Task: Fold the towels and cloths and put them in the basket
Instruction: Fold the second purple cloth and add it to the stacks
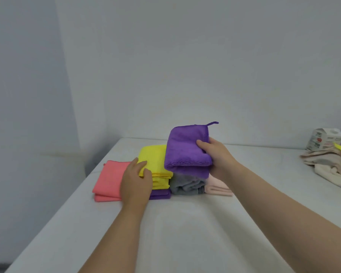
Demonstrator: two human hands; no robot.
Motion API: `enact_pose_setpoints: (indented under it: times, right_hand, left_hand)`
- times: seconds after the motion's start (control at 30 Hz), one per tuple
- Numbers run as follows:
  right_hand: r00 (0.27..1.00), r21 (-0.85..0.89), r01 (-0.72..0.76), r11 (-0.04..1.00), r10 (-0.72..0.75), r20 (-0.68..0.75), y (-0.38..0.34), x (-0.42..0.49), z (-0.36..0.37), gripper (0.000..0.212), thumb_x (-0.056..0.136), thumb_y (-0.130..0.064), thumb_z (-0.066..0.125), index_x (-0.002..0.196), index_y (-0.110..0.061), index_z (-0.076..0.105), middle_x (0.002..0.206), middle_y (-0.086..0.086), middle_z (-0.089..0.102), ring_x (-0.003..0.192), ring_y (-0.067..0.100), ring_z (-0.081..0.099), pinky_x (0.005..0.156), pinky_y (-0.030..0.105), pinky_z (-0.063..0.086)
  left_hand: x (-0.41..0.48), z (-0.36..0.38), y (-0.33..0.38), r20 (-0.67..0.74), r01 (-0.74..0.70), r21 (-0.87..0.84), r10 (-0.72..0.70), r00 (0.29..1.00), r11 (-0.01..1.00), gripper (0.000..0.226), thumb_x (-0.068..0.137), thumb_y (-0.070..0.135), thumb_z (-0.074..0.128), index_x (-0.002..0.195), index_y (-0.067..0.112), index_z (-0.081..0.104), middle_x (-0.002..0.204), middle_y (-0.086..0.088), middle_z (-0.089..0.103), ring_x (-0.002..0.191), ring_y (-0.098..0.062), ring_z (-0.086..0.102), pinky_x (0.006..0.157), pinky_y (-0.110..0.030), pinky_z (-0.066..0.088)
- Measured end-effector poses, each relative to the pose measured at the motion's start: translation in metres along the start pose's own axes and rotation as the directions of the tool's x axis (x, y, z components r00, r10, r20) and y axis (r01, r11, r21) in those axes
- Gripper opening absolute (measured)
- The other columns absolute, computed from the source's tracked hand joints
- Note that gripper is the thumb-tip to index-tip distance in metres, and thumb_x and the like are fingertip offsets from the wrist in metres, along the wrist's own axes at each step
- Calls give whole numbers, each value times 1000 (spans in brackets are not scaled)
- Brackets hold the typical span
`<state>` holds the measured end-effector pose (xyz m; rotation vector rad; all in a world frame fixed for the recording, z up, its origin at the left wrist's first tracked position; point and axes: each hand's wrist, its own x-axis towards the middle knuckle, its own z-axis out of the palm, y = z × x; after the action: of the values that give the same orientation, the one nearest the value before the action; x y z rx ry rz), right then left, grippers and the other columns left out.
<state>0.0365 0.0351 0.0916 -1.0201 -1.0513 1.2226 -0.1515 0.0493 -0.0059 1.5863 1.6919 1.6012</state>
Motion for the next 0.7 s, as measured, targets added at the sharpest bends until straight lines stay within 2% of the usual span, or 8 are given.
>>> enact_pose_setpoints:
  times: [0.1,0.23,0.33,0.43,0.5,0.57,0.63,0.7]
  right_hand:
    - [999,-22,-28,999,28,34,-2,23,26,17,98,-6,43,108,-11,56,88,5,63,73,15,59,63,24,51]
    - [998,-165,-50,985,55,31,8,47,54,24,97,-4,45,118,-1,56,86,7,62,72,16,57,66,28,48]
    - [994,-187,-99,977,107,36,15,56,67,16,97,-4,45,108,-6,57,84,6,61,71,16,56,66,28,47]
    - [987,-185,-133,974,147,61,22,61,72,15,97,-6,46,107,-6,57,89,9,62,74,18,57,70,29,49]
    - [985,-198,-148,969,161,55,28,62,75,18,97,-6,47,111,-3,58,103,15,64,83,23,59,80,36,50]
    - [989,-297,-139,945,146,0,34,65,76,22,95,-6,49,114,0,59,116,20,63,93,25,57,90,40,49]
    - [993,-396,-121,910,118,-31,41,66,75,23,93,-6,51,112,2,61,119,23,62,92,24,56,87,38,49]
    - [995,-446,-102,889,96,-36,43,66,75,24,91,-7,54,112,3,60,119,24,62,92,23,57,85,37,49]
  left_hand:
    - [-1,1,3,-9,35,-108,-36,999,994,33,90,6,46,116,11,66,137,-3,53,128,-19,46,101,-24,32]
    - [2,-1,6,-63,87,-274,-108,992,958,54,88,37,27,128,20,58,129,4,60,119,-16,53,100,-38,45]
    - [5,-1,6,-94,98,-321,-135,986,942,61,85,43,23,137,23,49,122,13,57,107,-10,53,95,-35,46]
    - [3,-2,13,-117,107,-322,-152,981,941,60,89,45,25,143,24,40,105,22,49,93,-6,46,78,-24,35]
    - [2,-3,16,-117,128,-329,-174,978,936,46,100,36,31,144,24,37,94,27,50,85,-2,43,74,-21,30]
    - [5,-4,14,-118,116,-356,-168,979,927,42,101,29,34,143,25,39,114,19,58,96,-1,48,81,-20,34]
    - [7,-4,9,-133,38,-328,-86,987,944,48,94,34,35,140,23,44,135,12,50,121,-7,46,100,-25,36]
    - [8,-3,6,-116,-45,-263,15,993,964,52,87,34,37,134,18,53,135,8,50,128,-11,41,108,-27,31]
